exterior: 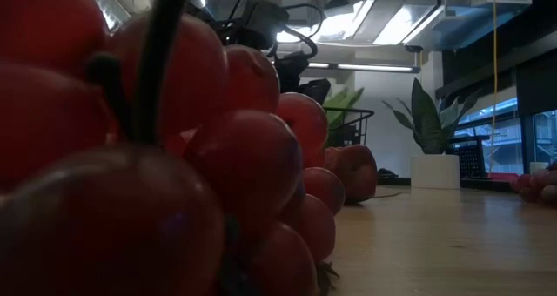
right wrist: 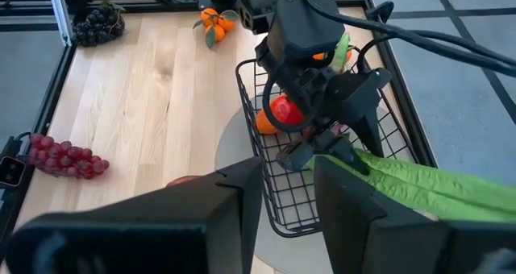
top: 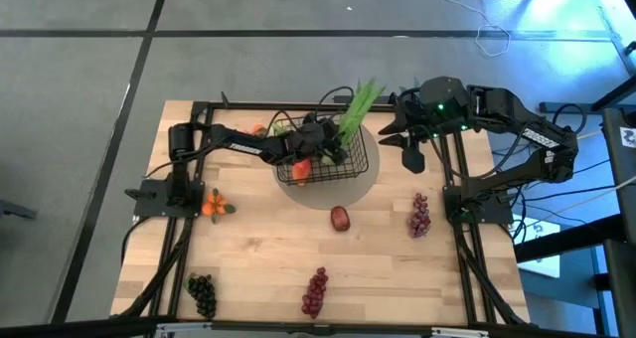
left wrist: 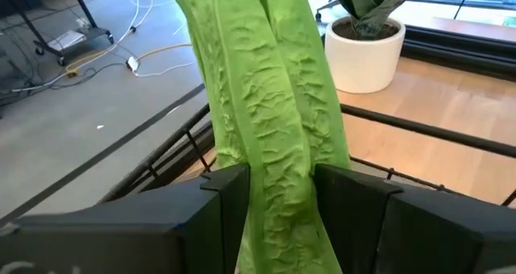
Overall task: Build produce basket
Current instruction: Put the green beans into the wire basket
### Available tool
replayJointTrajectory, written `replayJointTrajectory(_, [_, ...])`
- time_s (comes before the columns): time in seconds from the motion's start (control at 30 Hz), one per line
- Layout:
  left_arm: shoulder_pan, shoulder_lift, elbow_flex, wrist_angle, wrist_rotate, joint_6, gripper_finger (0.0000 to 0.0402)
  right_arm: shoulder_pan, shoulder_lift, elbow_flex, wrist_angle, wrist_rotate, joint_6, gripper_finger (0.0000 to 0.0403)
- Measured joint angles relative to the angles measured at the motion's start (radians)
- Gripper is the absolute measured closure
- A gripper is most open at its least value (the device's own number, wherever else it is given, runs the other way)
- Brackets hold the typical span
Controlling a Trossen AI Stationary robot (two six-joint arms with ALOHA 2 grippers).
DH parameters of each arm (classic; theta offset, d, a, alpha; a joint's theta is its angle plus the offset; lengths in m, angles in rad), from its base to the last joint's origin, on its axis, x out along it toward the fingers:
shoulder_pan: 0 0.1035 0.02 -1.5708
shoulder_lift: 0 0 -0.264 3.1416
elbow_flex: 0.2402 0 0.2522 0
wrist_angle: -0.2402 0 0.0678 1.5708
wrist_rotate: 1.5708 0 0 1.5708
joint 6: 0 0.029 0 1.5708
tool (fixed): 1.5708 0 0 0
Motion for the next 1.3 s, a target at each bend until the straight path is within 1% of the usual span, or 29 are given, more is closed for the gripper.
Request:
replayJointTrajectory(0.83, [0.002, 0.000, 0.000, 0.000, -0.001, -0.002, 0.0274, 0.000, 0.000, 0.000, 0.007, 0.000, -0.005, 0.0300])
replayJointTrajectory(0.97, [0.005, 0.000, 0.000, 0.001, 0.012, -0.003, 0.0275, 0.000, 0.000, 0.000, 0.007, 0.000, -0.005, 0.0300])
replayJointTrajectory(1.07, [0.005, 0.000, 0.000, 0.003, 0.010, -0.025, 0.0274, 0.000, 0.000, 0.000, 0.007, -0.001, -0.005, 0.0300])
replayJointTrajectory(1.17, [0.005, 0.000, 0.000, 0.004, 0.032, -0.062, 0.0274, 0.000, 0.000, 0.000, 0.007, -0.001, -0.005, 0.0300])
replayJointTrajectory(1.3, [0.005, 0.000, 0.000, 0.006, 0.081, -0.044, 0.0273, 0.000, 0.000, 0.000, 0.007, -0.001, -0.005, 0.0300])
